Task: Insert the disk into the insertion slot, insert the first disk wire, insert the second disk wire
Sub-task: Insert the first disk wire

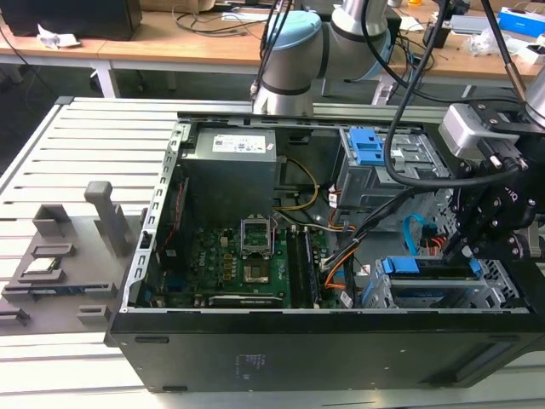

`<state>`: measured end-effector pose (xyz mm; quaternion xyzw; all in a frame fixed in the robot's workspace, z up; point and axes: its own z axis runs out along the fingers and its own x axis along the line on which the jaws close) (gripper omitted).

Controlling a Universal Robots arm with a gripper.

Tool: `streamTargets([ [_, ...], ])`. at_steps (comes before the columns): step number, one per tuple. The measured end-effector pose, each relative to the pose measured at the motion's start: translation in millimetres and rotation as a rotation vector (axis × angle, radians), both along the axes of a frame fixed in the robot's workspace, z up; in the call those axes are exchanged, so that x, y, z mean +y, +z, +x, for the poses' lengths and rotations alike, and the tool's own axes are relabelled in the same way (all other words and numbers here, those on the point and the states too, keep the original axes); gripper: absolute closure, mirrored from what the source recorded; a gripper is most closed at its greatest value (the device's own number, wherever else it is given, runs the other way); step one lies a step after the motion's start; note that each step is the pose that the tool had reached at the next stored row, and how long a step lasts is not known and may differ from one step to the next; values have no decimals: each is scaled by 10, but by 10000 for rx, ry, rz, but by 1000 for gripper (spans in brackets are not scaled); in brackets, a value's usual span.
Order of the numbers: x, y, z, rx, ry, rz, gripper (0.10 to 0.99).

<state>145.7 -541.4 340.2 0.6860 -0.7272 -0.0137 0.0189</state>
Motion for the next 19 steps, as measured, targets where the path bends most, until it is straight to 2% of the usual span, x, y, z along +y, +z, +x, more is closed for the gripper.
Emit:
streamTargets([
  [15, -1, -49, 0, 0, 0, 7, 918],
  [17, -1, -52, 0, 1, -1, 9, 906],
  [18, -1, -49, 0, 0, -1, 2, 839],
  [19, -2, -47, 0, 0, -1, -1, 839],
])
